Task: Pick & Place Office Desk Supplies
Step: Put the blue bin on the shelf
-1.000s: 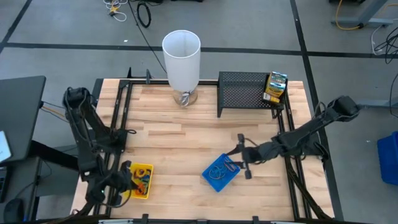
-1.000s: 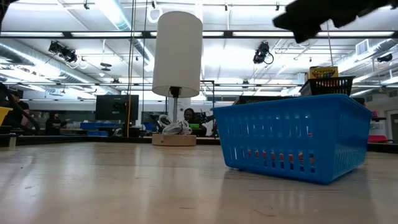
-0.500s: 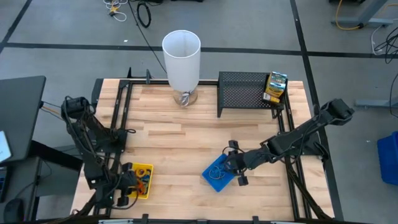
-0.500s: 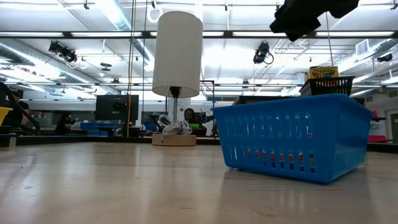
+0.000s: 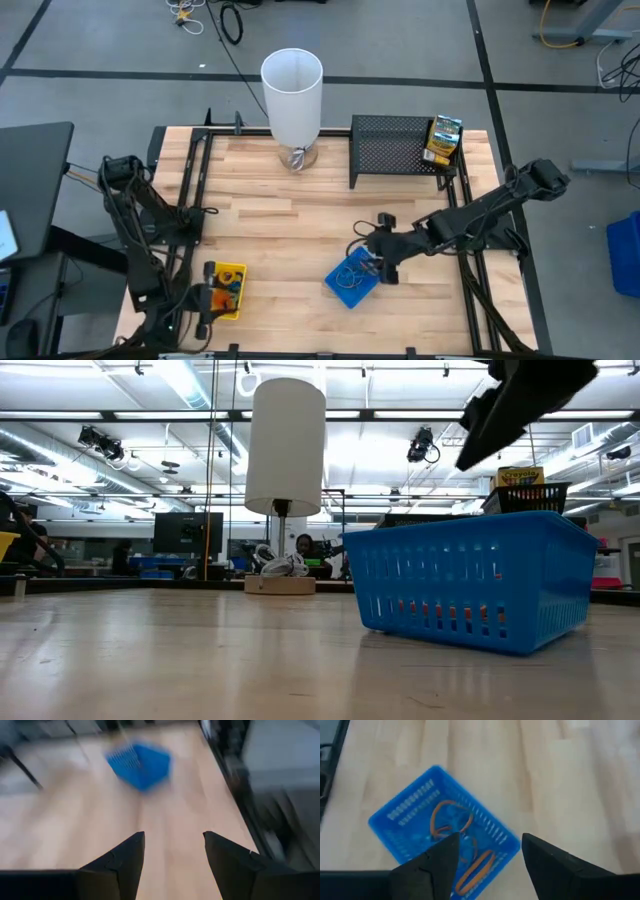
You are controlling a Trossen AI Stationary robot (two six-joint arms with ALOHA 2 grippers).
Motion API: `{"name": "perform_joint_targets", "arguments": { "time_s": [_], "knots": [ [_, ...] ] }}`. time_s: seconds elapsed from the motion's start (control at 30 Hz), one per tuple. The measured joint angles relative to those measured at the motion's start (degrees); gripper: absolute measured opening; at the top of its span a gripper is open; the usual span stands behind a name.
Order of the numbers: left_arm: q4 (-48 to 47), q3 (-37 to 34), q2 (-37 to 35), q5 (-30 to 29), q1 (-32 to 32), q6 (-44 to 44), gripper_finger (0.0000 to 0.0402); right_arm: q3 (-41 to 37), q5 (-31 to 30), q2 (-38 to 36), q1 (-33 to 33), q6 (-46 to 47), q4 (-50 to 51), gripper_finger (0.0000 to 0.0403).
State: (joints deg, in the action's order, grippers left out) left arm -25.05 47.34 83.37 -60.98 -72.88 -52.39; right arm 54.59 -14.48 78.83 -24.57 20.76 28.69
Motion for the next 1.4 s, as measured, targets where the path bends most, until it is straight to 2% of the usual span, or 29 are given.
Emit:
{"name": "perform_joint_targets", "arguments": {
  "time_s": [0.1, 0.17, 0.37, 0.63, 0.83, 1.1, 1.4],
  "knots": [
    [2.76, 1.63, -0.02, -9.3, 1.43, 5.79, 0.0214, -0.12, 3.58, 0.82, -0.18, 1.08, -0.13, 0.0214],
    [5.83, 1.61, -0.02, -9.64, 3.34, 11.58, 0.0213, -0.16, 4.8, 2.45, -1.99, 0.67, -0.09, 0.0207],
    [12.19, 1.13, 1.26, -0.34, 12.35, 22.29, 0.0213, 3.5, 5.01, 11.61, -8.9, -2.58, -0.45, 0.0198],
    [25.81, 1.11, 3.78, 10.37, 22.51, 39.28, 0.0213, 14.06, 2.4, 25.08, -12.11, -3.99, 12.12, 0.0197],
    [33.01, 1.13, 4.26, 17.22, 27.13, 47.25, 0.0213, 17.26, -5.83, 29.3, -12.92, -1.54, 23.72, 0.0197],
    [35.39, 1.13, 4.26, 19.26, 29.86, 52.17, 0.0213, 17.29, -15.67, 29.73, -12.46, 2.92, 30.54, 0.0197],
    [38.9, 1.13, 4.26, 20.71, 31.01, 56.94, 0.0213, 17.09, -21.95, 29.7, -9.77, 2.93, 35.19, 0.0197]
  ]
}}
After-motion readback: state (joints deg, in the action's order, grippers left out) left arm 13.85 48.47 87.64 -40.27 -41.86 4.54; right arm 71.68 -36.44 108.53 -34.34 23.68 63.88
